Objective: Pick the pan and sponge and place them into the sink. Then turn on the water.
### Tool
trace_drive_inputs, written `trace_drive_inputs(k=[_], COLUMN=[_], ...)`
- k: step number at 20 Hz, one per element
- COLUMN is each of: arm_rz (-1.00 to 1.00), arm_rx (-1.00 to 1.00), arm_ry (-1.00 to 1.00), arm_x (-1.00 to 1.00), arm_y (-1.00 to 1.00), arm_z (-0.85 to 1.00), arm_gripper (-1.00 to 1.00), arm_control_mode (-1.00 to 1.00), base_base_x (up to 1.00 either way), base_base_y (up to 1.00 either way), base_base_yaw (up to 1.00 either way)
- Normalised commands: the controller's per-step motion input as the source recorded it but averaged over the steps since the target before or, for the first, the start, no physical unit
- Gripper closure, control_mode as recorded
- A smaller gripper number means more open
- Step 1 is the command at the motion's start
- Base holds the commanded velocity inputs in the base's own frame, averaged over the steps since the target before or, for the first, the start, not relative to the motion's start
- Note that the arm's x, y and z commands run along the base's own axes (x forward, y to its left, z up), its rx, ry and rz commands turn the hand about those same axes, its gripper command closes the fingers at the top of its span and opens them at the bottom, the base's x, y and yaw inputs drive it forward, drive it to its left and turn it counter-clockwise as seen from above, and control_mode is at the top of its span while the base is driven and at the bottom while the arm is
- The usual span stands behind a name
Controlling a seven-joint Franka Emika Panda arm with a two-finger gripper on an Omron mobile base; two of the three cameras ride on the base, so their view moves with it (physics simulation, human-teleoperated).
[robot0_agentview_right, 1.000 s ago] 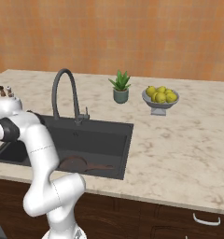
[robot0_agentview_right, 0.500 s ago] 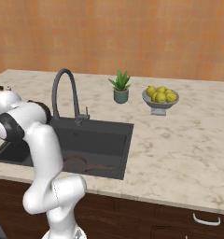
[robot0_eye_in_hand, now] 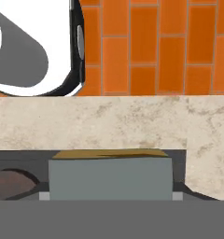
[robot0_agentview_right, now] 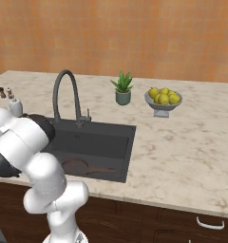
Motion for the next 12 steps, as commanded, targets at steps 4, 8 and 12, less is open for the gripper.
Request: trace_drive_inputs(k=[4, 8, 12], arm_rz=[0.0, 0.0, 0.02], arm_rx=[0.1, 0.06, 0.0], arm_ry=[0.11, 0.13, 0.13], arm_x=[-0.09, -0.01, 0.05], arm_y=[-1.0, -1.0, -0.99], arm_z=[0.16, 0.13, 0.38], arm_gripper=[1.0, 1.0, 1.0], arm_control_mode=[-1.0, -1.0, -1.0], base_base_x=[0.0, 0.0, 0.0], base_base_y=[0.0, 0.0, 0.0], base_base_yaw=[0.0, 0.0, 0.0])
